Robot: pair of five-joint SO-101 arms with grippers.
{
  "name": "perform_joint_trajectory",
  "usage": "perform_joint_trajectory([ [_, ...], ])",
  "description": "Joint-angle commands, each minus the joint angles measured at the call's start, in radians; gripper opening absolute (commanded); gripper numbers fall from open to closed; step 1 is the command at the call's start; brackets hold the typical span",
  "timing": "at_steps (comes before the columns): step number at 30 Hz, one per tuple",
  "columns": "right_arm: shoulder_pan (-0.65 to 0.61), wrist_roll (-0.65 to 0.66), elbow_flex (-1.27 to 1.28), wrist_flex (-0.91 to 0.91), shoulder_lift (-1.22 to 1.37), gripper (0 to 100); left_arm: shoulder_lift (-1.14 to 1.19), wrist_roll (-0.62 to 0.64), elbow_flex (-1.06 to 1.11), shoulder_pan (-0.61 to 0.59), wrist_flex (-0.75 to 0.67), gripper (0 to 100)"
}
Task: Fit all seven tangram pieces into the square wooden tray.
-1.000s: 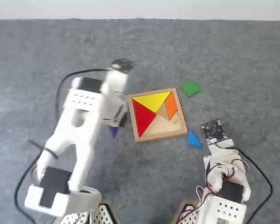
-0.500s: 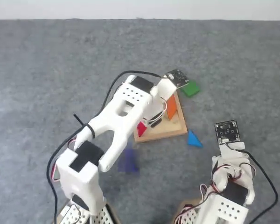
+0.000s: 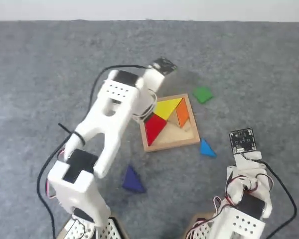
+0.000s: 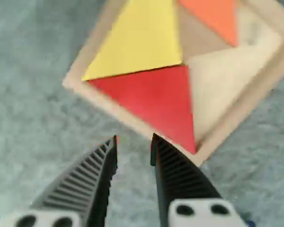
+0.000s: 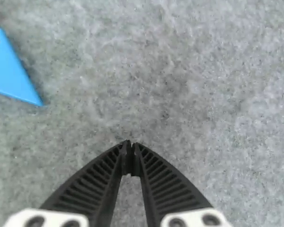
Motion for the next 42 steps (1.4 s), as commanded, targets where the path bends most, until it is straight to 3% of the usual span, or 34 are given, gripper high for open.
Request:
perform_joint_trajectory([
  [1, 0.007, -0.011, 0.012, -0.015, 0.001, 0.9, -0.080, 0.081, -0.030, -0.021, 0.061, 11],
  [8, 0.007, -0.011, 0.012, -0.015, 0.001, 0.9, -0.083, 0.089, 0.137, -0.025, -0.008, 11],
  [17, -0.045, -0.008, 0.012, 0.008, 0.002, 0.9, -0.114, 0.101, 0.189, -0.144, -0.127, 11],
  [25, -0.051, -0.008, 0.012, 0.007, 0.002, 0.9, -0.209, 0.256, 0.406, -0.157, -0.427, 11],
  [42, -0.047, -0.008, 0.012, 0.015, 0.002, 0.9, -0.235, 0.367, 0.495, -0.161, -0.606, 11],
])
